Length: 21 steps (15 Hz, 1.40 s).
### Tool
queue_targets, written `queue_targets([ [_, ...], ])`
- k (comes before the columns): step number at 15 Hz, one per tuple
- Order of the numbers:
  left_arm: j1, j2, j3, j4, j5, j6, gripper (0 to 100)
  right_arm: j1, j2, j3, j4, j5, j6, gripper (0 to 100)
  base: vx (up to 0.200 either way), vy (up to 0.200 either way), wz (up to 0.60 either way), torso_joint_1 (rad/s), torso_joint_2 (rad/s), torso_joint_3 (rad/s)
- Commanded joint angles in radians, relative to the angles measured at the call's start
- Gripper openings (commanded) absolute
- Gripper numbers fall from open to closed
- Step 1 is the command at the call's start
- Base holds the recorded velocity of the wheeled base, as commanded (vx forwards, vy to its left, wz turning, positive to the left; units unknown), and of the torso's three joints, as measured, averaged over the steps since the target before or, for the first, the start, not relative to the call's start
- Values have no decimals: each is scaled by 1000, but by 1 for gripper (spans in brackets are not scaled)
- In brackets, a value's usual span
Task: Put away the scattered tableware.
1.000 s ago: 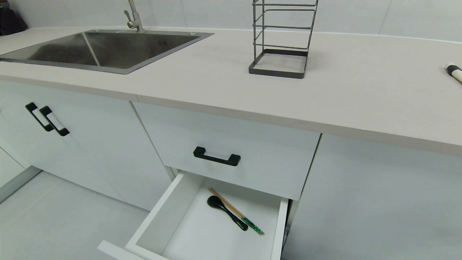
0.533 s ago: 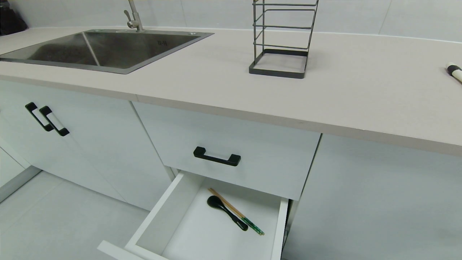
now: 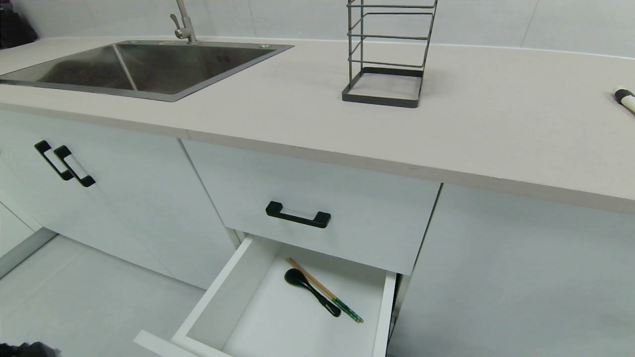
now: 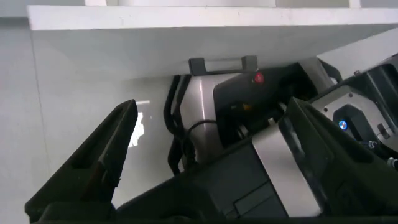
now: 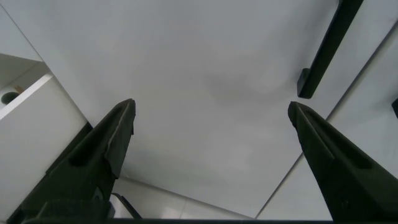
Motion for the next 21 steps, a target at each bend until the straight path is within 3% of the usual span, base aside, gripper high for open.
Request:
queue_targets([
  [1, -8, 217, 7, -86, 0, 65, 100, 0, 3, 0, 0, 0, 0, 100, 0, 0, 0, 0, 0, 0],
  [3, -13, 249, 12, -98, -1, 148, 100, 0, 3, 0, 0, 0, 0, 100, 0, 0, 0, 0, 0, 0],
  [4, -14, 258, 12, -94, -1, 163, 100, 0, 3, 0, 0, 0, 0, 100, 0, 0, 0, 0, 0, 0],
  [9, -14, 344, 0, -106, 59, 165, 100, 0, 3, 0, 0, 0, 0, 100, 0, 0, 0, 0, 0, 0],
  [13, -14, 419, 1, -189, 60, 165, 100, 0, 3, 0, 0, 0, 0, 100, 0, 0, 0, 0, 0, 0],
  [21, -19, 478, -22, -249, 59, 166, 100, 0, 3, 0, 0, 0, 0, 100, 0, 0, 0, 0, 0, 0],
])
